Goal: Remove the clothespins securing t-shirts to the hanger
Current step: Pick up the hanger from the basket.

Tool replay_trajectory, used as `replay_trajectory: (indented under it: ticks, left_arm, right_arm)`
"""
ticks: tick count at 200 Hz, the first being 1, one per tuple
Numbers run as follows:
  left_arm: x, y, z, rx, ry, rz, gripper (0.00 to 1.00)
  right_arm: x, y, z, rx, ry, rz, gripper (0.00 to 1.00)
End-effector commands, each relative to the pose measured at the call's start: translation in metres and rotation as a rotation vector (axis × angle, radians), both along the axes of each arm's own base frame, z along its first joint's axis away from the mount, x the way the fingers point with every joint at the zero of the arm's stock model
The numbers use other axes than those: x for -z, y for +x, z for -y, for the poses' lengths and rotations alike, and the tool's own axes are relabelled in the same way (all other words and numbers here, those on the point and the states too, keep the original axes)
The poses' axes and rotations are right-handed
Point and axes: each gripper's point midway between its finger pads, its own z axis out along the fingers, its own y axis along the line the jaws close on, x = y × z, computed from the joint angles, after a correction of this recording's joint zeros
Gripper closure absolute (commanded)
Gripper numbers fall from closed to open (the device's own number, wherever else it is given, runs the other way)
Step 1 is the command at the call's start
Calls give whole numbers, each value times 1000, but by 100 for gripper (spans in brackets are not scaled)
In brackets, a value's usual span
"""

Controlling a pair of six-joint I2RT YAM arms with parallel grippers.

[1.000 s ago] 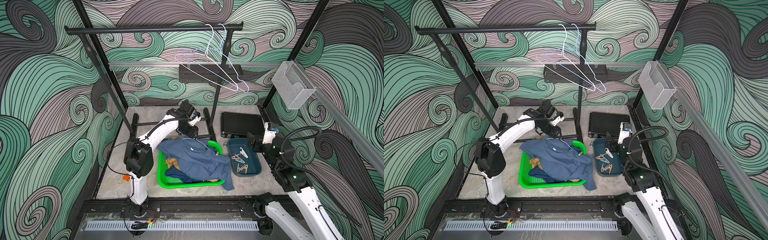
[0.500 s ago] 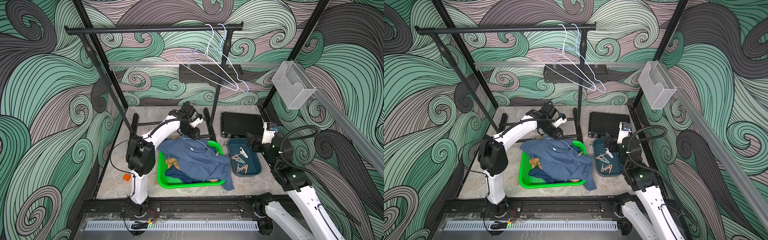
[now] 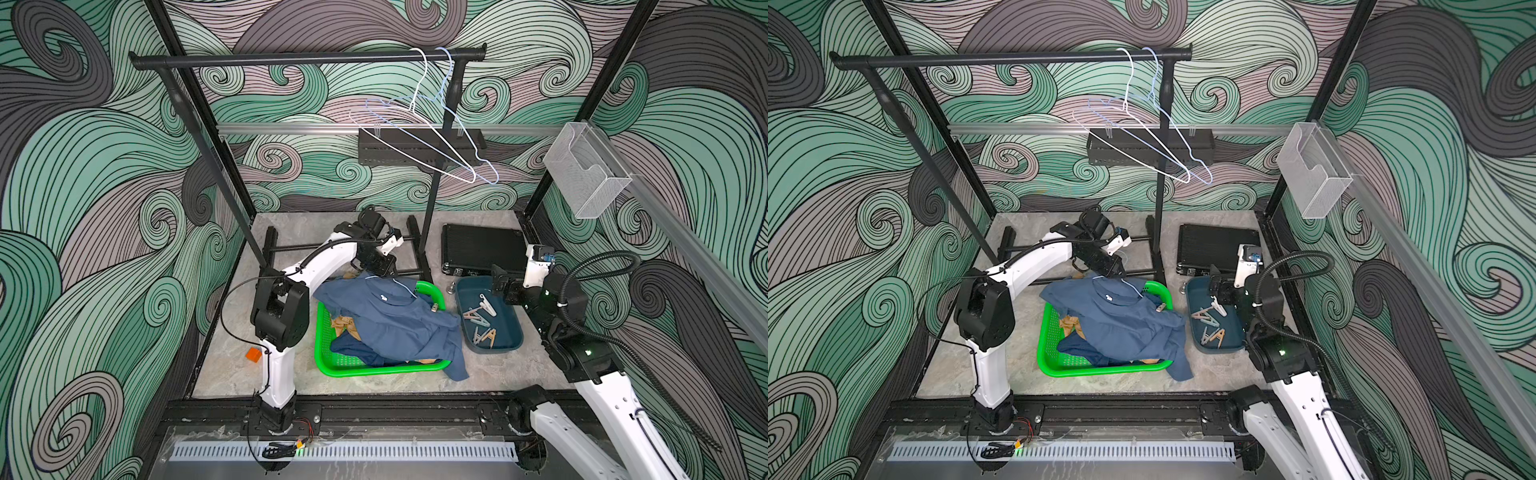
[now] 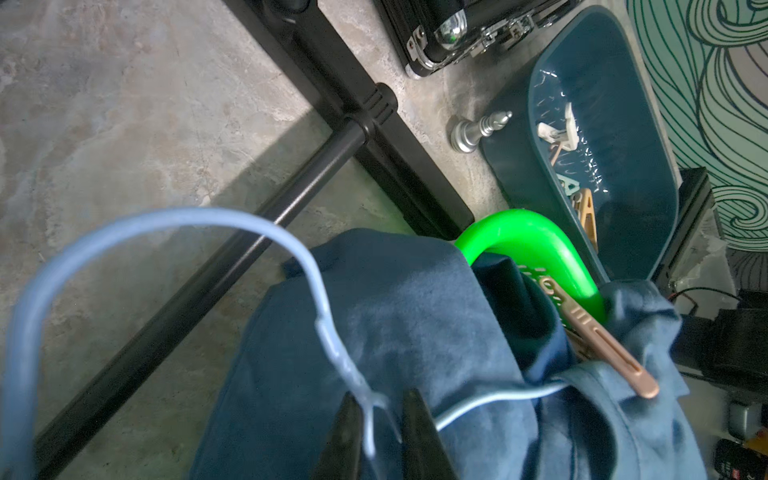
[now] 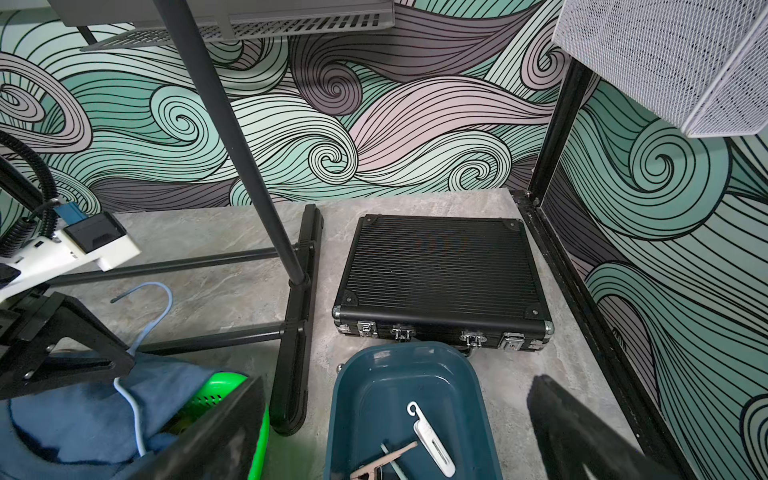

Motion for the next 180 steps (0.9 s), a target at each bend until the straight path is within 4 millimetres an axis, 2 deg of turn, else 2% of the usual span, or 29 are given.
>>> replay_trajectory:
  ticks: [1, 14, 36, 63, 89, 119, 152, 157, 162, 180]
  left_arm:
    - [-15, 3, 1, -11, -41, 24, 90]
    - [-24, 4, 1, -15, -59, 46, 95]
    - [-42, 2, -1, -25, -89, 85, 99]
    - [-65, -6, -6, -36, -146, 117, 100]
    - [-97, -18, -9, -35, -253, 145, 100]
    - [-142, -29, -16, -48, -394, 209, 100]
    - [-206, -37, -27, -87, -598, 290, 100]
    - [-210, -36, -28, -92, -618, 287, 100]
    - [-229, -43, -33, -90, -653, 320, 100]
    - [-257, -48, -42, -98, -701, 377, 100]
  right_arm:
    - [-9, -1, -2, -15, 17, 31, 1]
    - [-6, -1, -4, -24, 17, 23, 1]
    - [4, -1, -11, -71, 9, -2, 1]
    - [20, -3, -32, -185, 25, -62, 1]
    - [31, -11, -59, -331, 91, -148, 1]
    - [29, -23, -76, -426, 150, -183, 1]
    - [18, -27, -68, -399, 130, -150, 1]
    - [16, -28, -67, -393, 127, -144, 1]
    - [14, -28, -65, -387, 123, -138, 1]
    - [6, -30, -62, -373, 120, -113, 1]
